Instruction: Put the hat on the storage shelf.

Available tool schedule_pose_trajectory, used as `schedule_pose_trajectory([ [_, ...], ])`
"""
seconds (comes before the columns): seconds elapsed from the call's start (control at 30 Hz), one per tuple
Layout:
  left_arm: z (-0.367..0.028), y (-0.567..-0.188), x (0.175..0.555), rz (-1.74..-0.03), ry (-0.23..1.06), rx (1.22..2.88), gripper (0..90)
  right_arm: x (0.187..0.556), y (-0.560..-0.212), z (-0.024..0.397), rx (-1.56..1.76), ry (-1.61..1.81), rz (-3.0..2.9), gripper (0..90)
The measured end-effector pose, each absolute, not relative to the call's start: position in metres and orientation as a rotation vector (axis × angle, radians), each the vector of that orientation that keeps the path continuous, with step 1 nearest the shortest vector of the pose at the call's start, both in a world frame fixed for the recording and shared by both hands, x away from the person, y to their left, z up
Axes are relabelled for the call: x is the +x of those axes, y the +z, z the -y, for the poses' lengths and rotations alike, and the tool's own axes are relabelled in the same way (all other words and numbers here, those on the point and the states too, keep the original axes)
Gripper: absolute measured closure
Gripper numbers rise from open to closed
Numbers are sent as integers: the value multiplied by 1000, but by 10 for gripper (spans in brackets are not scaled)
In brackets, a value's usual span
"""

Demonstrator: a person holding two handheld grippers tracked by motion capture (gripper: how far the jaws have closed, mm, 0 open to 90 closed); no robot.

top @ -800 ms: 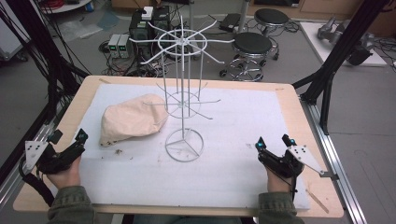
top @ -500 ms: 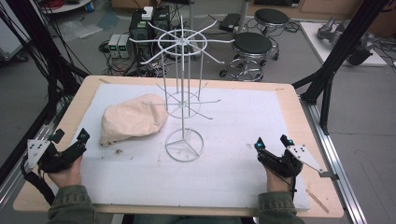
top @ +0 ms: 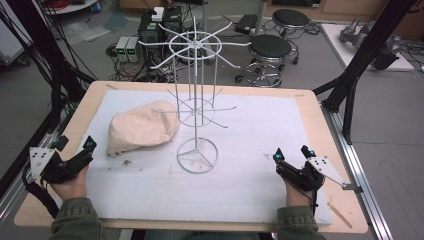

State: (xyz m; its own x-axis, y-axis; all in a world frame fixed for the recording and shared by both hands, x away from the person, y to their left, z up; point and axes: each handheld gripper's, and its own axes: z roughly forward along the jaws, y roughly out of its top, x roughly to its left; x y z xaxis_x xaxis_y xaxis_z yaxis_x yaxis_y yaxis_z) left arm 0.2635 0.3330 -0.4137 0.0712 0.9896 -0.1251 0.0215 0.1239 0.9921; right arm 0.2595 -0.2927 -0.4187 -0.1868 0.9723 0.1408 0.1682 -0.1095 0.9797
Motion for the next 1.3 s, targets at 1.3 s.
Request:
schedule_pose_trajectory([
  [1.3,-308,-311,350,-1065,909,1420,190,261,-420,293,1319,1395,-1435,92],
])
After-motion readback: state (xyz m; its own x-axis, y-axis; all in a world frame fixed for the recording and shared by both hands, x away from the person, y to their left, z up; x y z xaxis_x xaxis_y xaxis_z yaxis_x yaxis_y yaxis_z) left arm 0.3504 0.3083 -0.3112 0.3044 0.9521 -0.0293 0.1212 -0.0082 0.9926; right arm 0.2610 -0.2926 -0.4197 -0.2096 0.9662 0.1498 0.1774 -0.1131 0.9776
